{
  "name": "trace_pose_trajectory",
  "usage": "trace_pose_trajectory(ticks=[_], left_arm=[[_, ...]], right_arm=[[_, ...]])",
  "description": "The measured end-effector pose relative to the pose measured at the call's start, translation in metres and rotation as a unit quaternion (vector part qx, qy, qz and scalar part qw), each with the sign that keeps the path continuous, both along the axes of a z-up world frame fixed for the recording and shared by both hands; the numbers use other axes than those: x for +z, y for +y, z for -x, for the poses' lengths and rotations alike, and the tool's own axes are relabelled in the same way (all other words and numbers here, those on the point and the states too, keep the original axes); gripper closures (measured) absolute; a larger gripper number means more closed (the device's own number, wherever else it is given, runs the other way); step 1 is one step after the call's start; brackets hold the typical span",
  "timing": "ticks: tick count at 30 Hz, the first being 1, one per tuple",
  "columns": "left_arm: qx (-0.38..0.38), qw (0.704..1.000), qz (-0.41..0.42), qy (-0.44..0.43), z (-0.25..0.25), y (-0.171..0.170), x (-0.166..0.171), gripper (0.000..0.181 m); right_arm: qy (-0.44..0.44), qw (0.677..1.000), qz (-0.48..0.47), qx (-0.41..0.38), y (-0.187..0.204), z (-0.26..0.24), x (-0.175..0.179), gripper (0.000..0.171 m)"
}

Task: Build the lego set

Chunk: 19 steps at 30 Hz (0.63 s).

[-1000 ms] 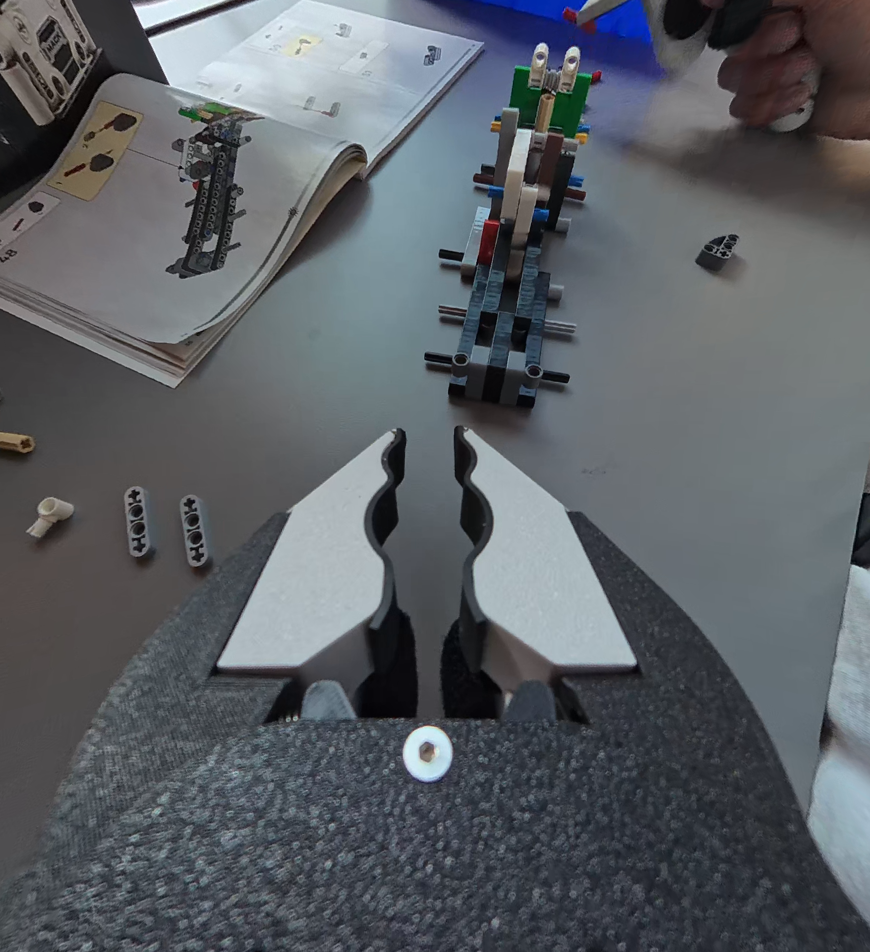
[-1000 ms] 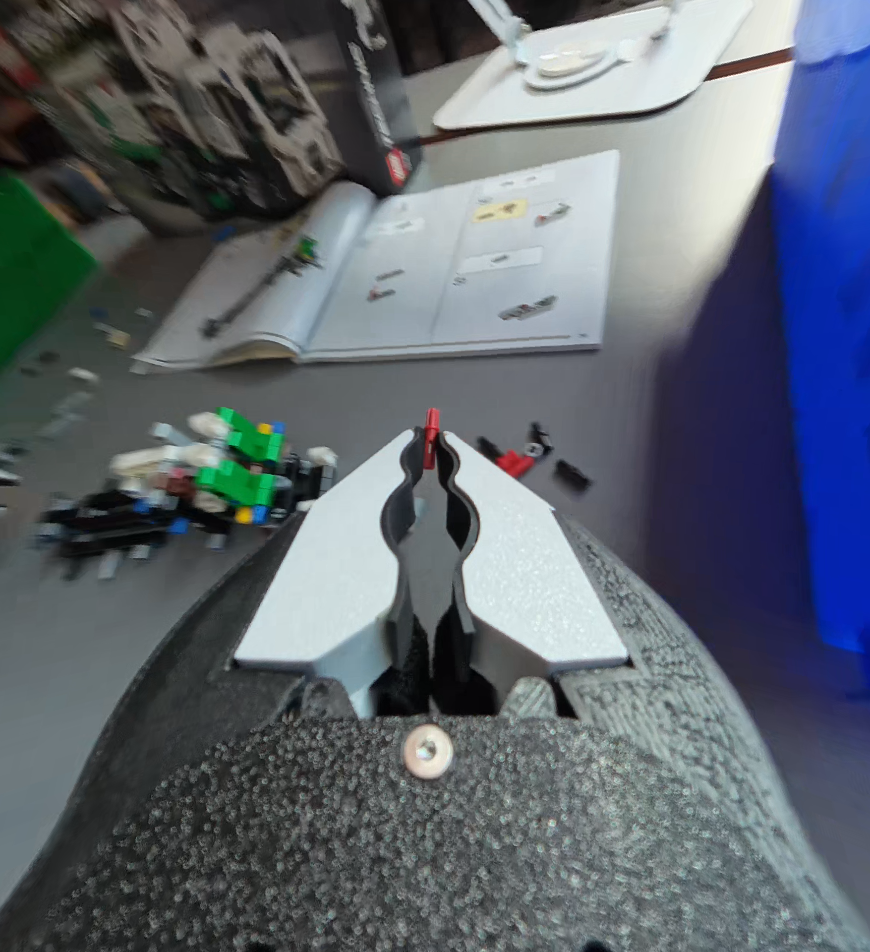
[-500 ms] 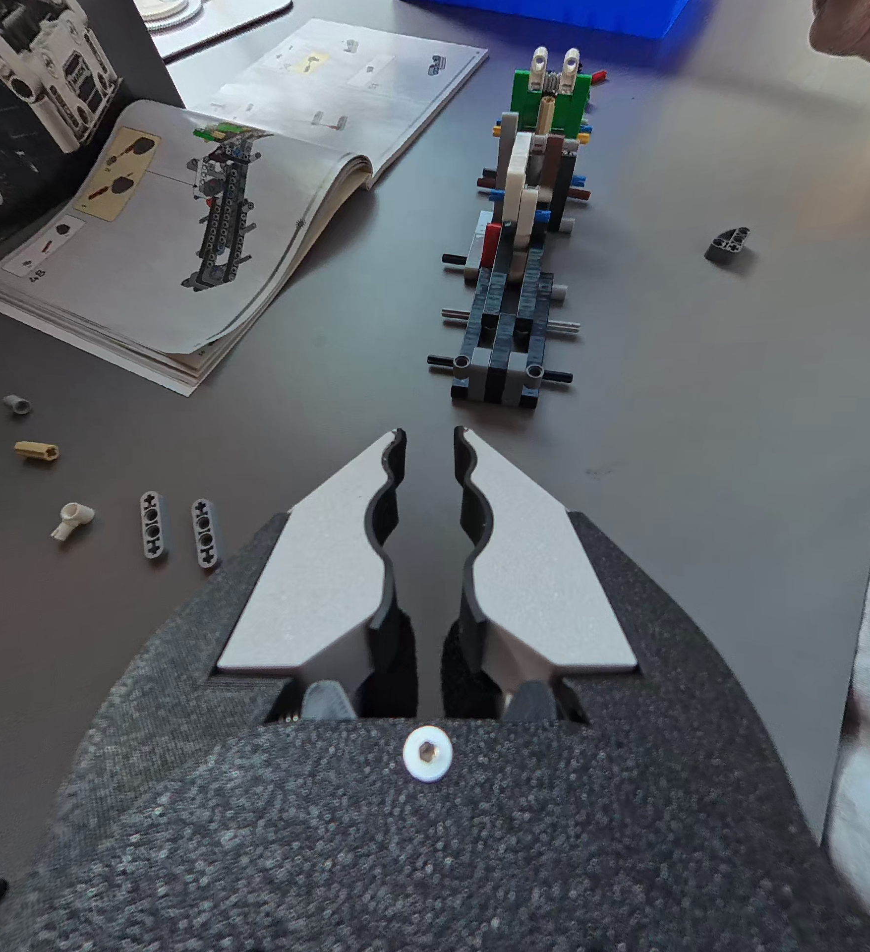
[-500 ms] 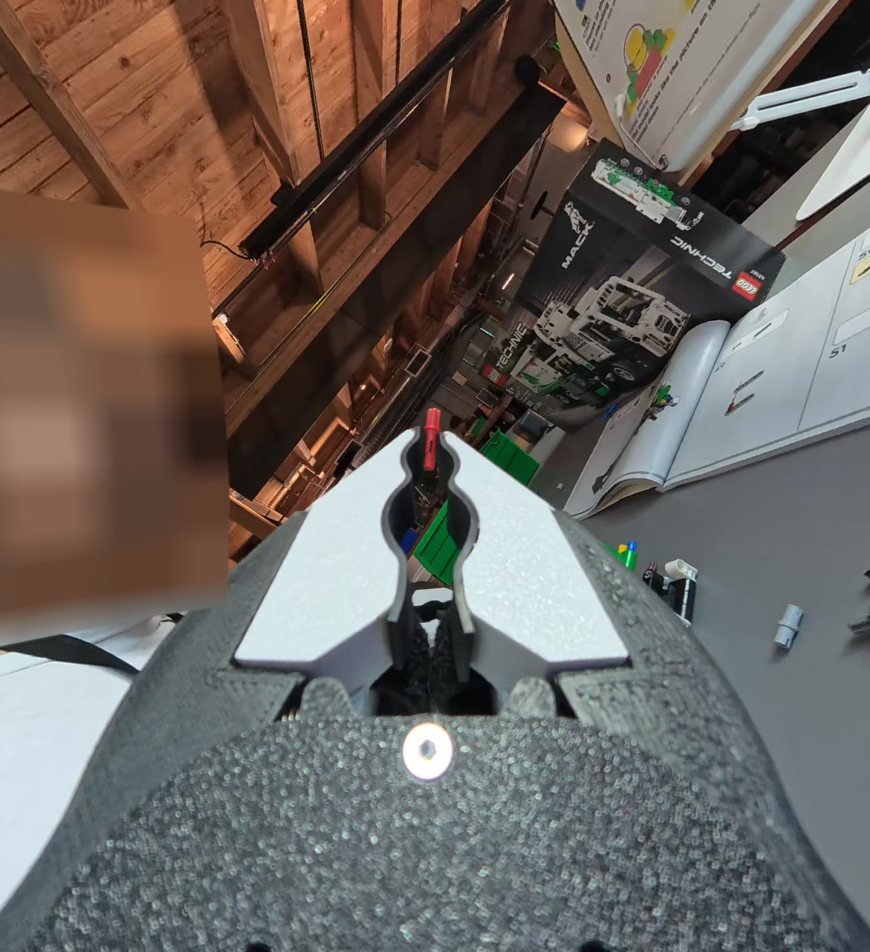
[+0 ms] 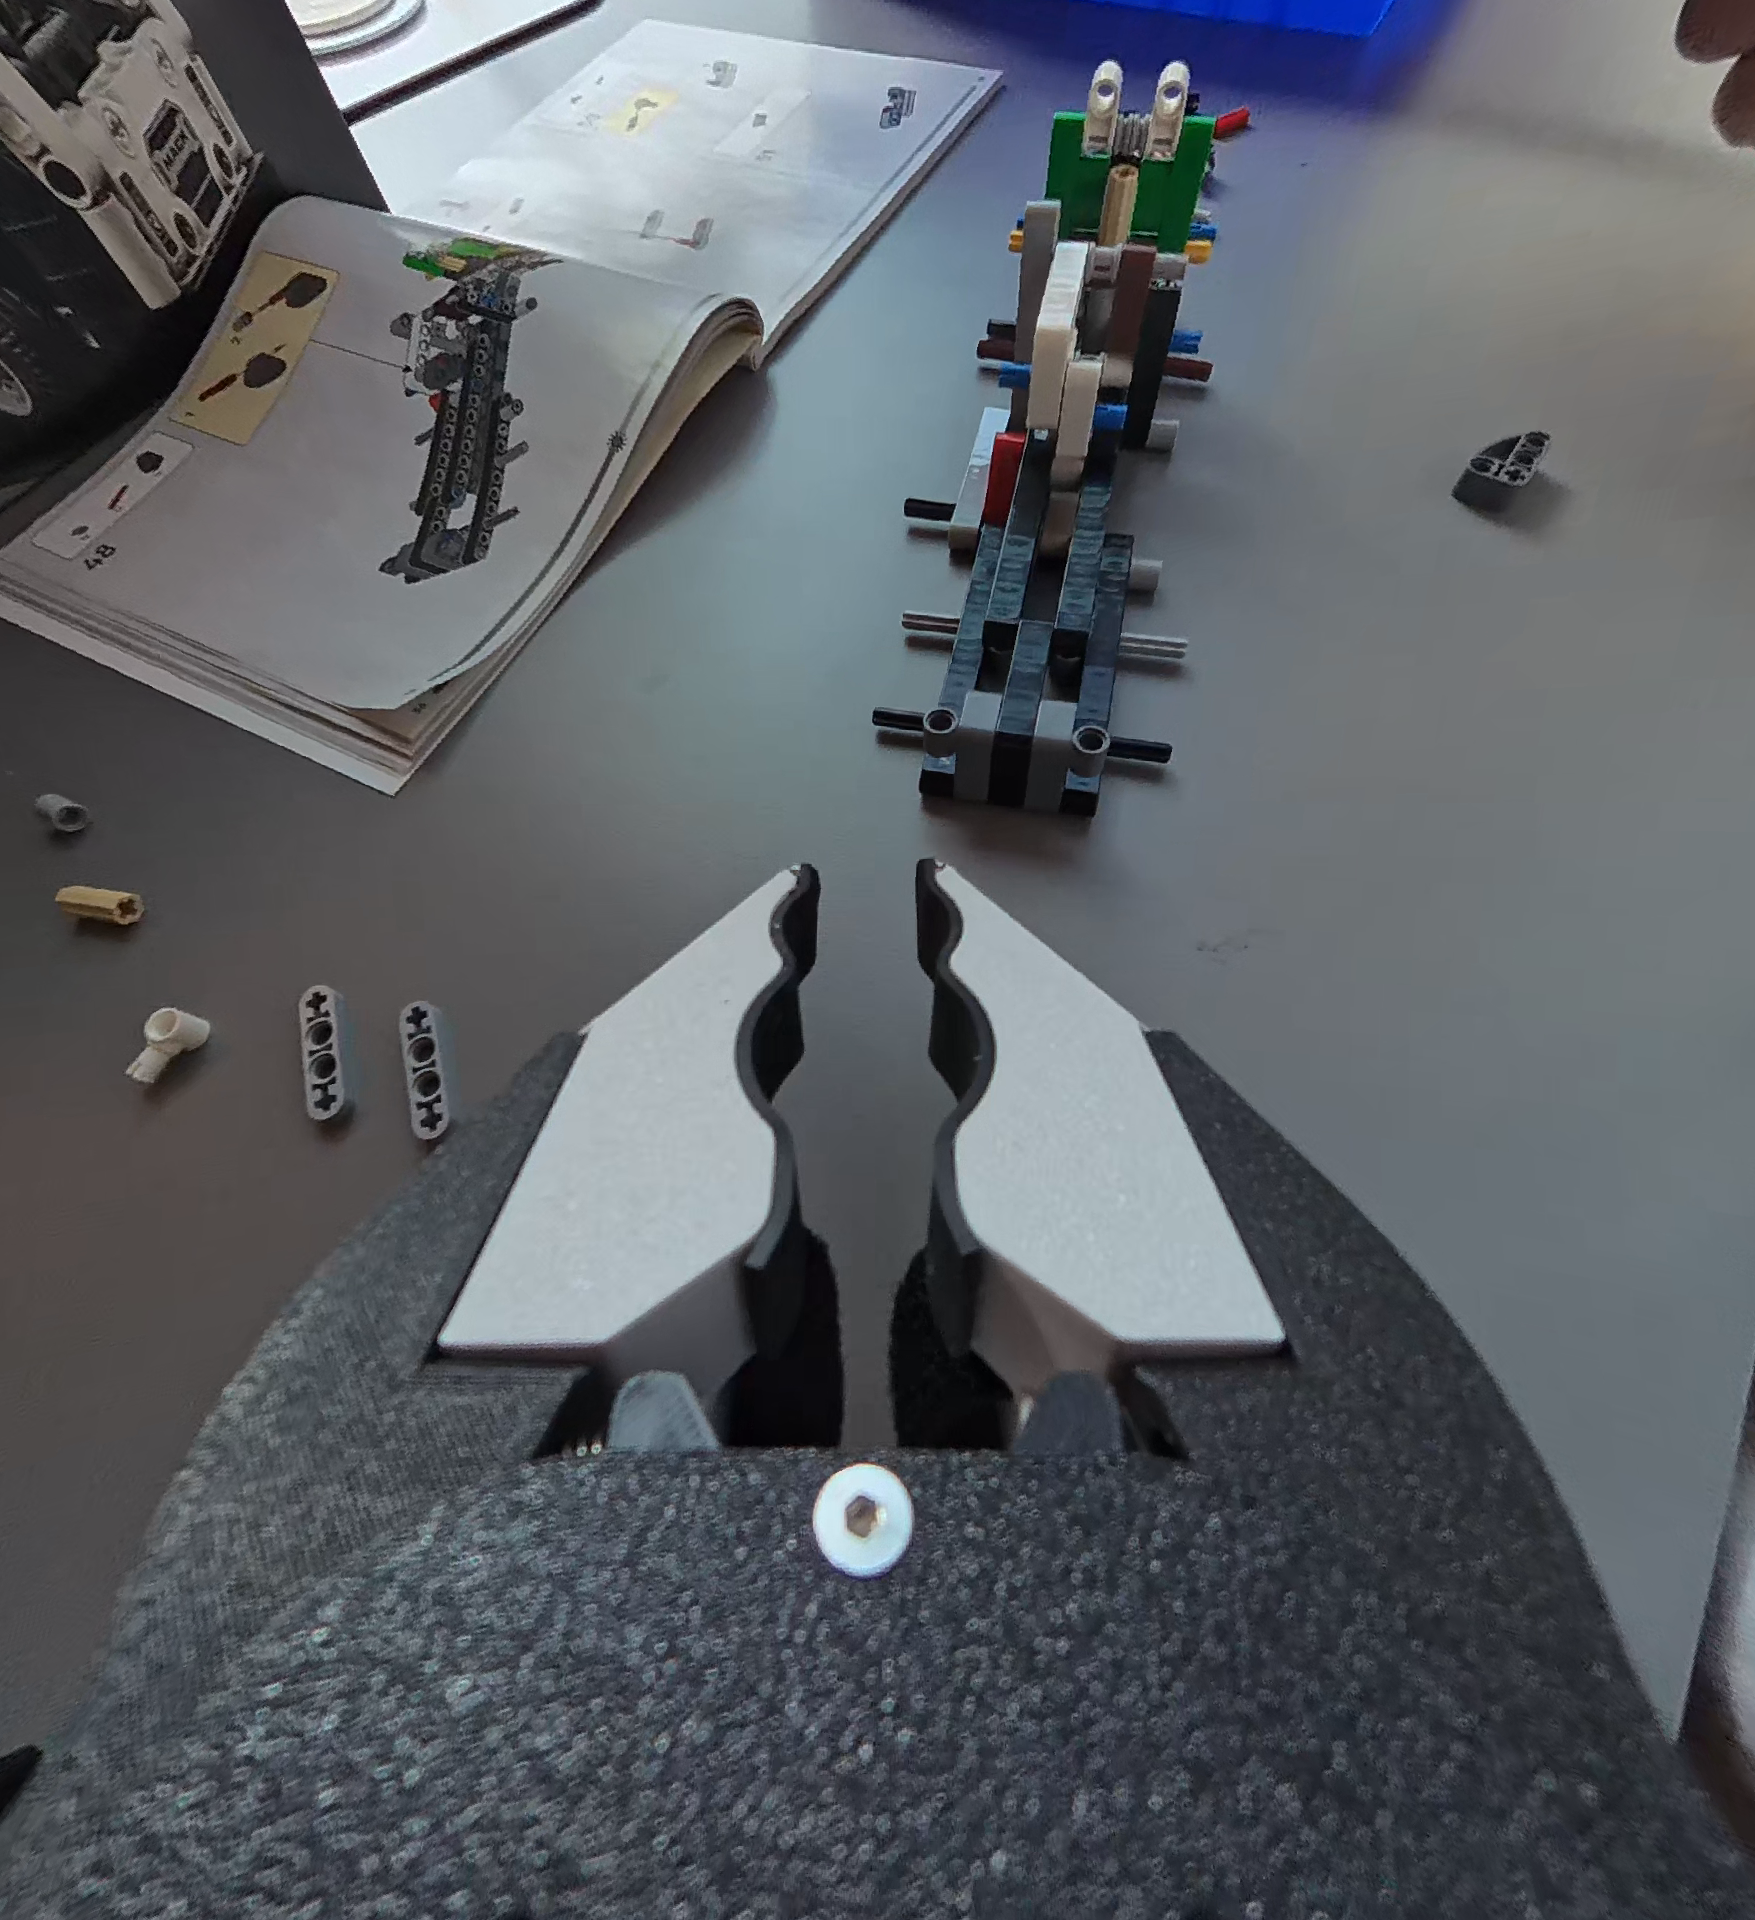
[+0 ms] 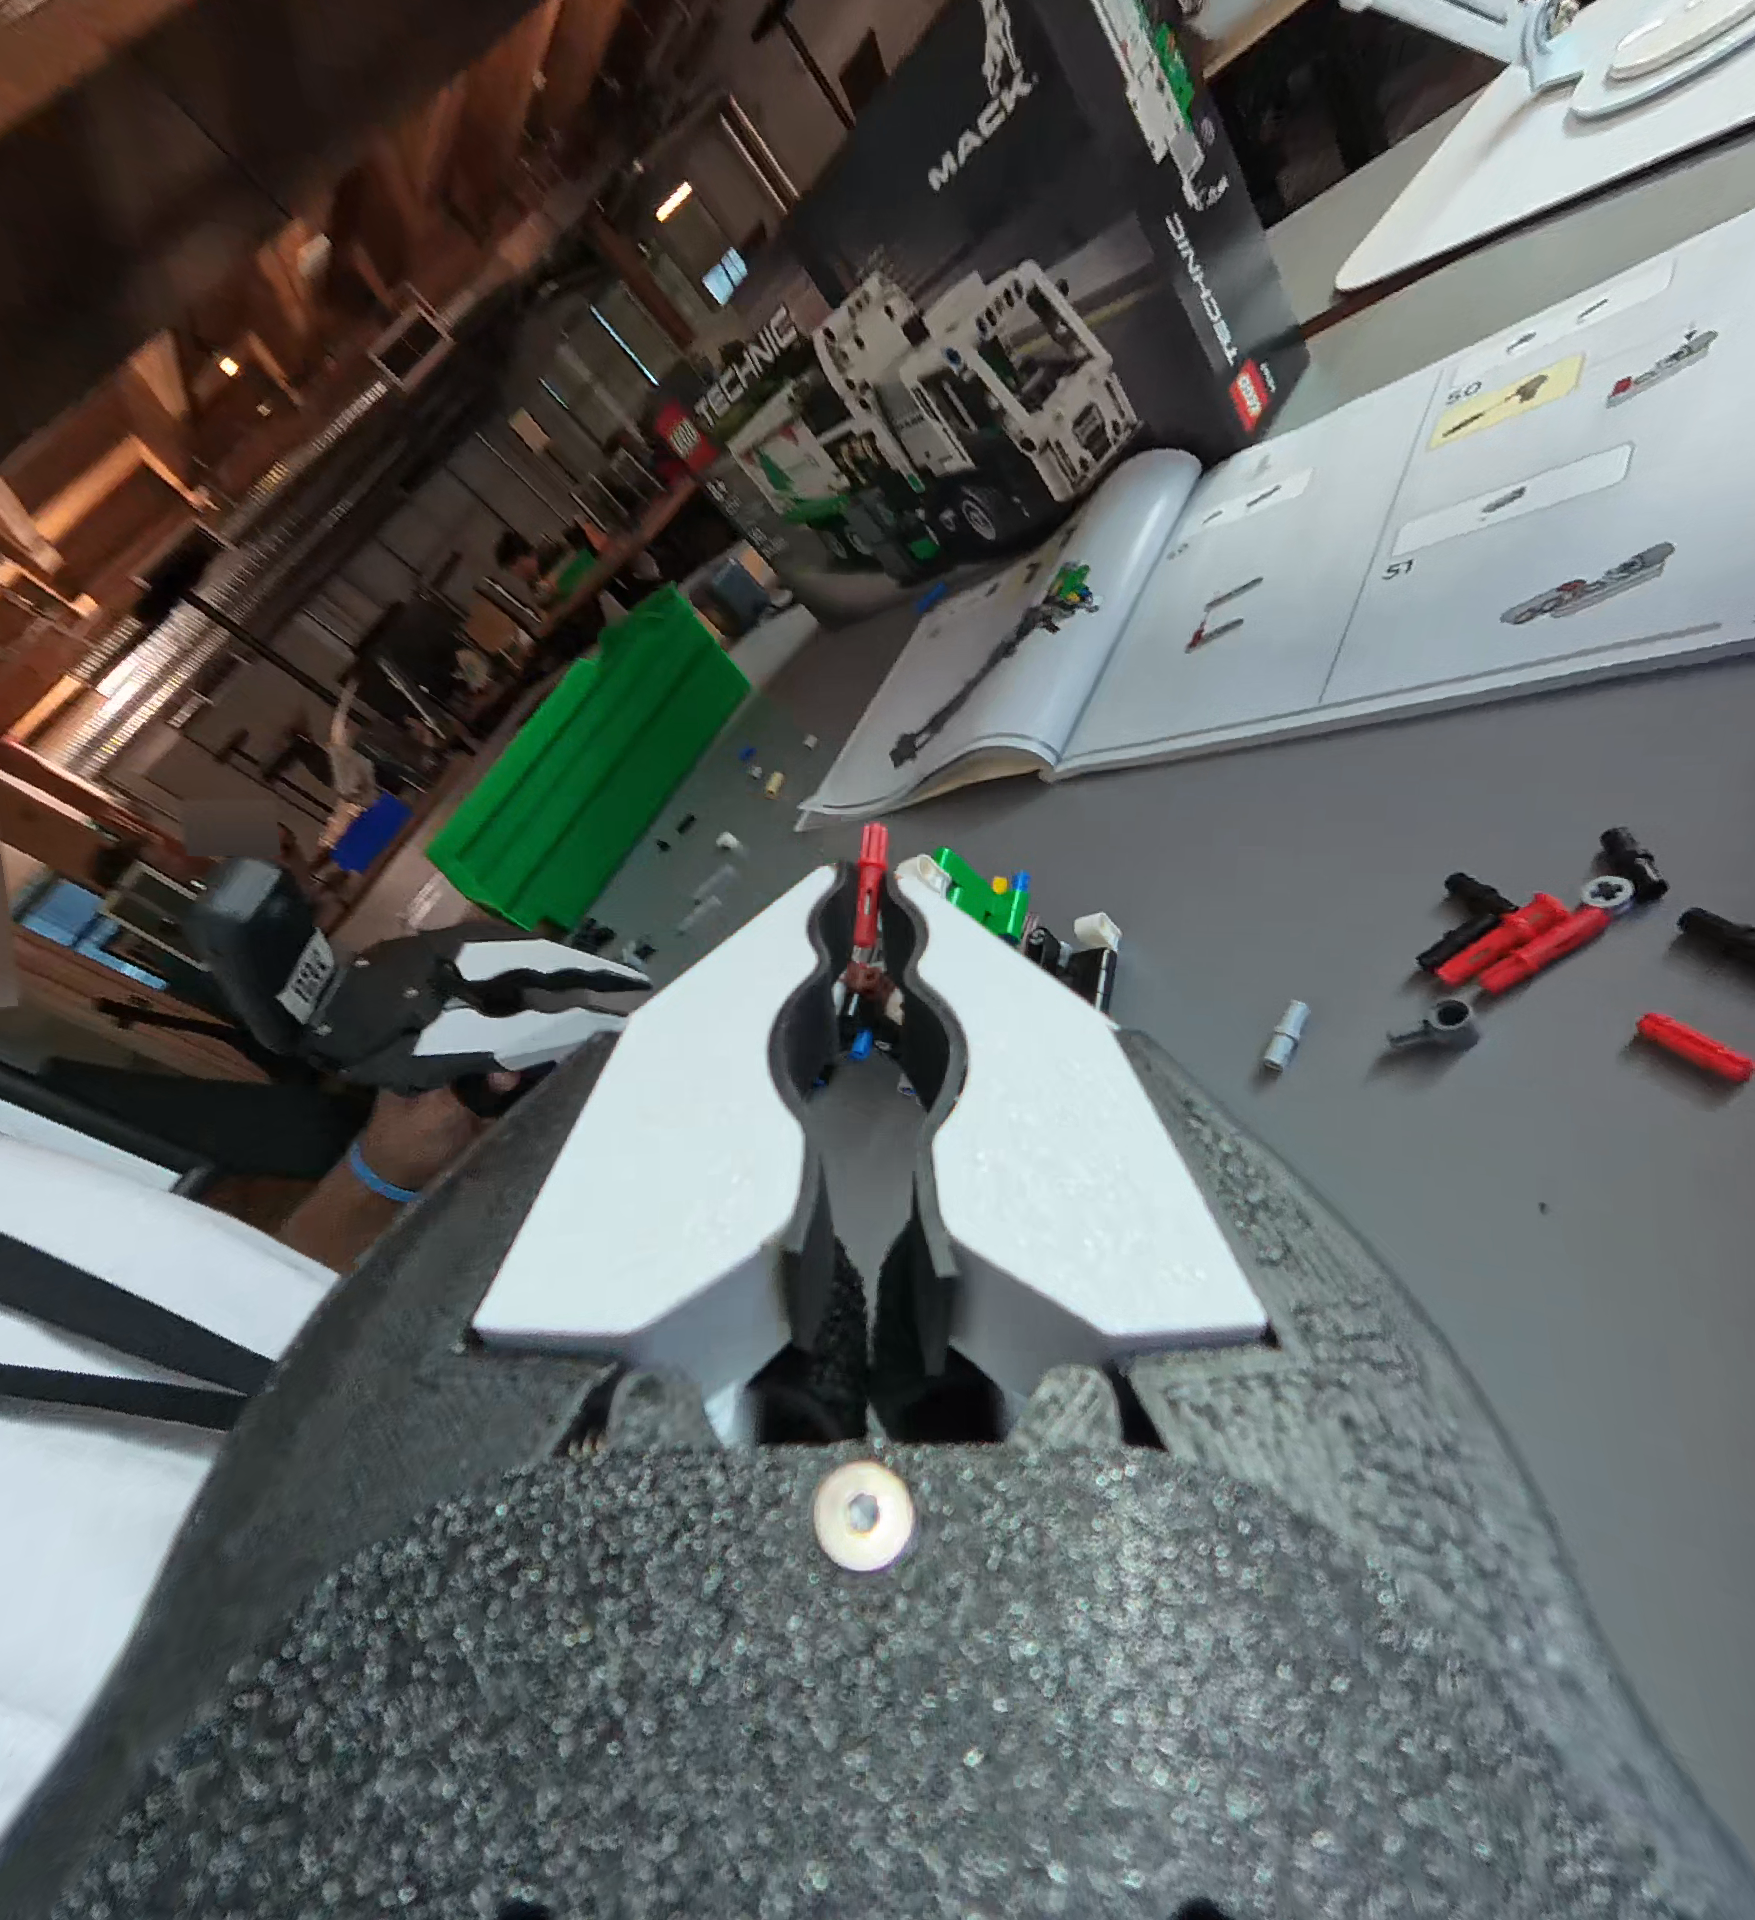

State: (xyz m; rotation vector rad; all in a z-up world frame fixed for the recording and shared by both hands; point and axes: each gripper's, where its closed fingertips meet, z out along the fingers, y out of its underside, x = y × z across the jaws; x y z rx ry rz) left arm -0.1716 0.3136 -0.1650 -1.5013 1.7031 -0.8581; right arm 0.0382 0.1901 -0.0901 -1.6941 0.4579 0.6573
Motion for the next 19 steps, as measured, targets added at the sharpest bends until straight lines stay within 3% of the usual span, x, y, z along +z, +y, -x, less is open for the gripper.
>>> trace_pose_trajectory(ticks=[11, 15, 19], left_arm=[[0.006, 1.0, -0.015, 0.012, 0.0, 0.001, -0.004, 0.164], [0.005, 1.0, -0.016, 0.009, 0.0, 0.001, -0.003, 0.164], [0.005, 1.0, -0.016, 0.008, 0.0, 0.001, -0.003, 0.164]], right_arm=[[-0.184, 0.975, 0.12, 0.039, 0.002, 0.031, -0.042, 0.168], [-0.218, 0.958, 0.114, 0.151, -0.008, 0.068, -0.05, 0.168], [-0.276, 0.933, 0.148, 0.175, -0.02, 0.07, -0.064, 0.168]])
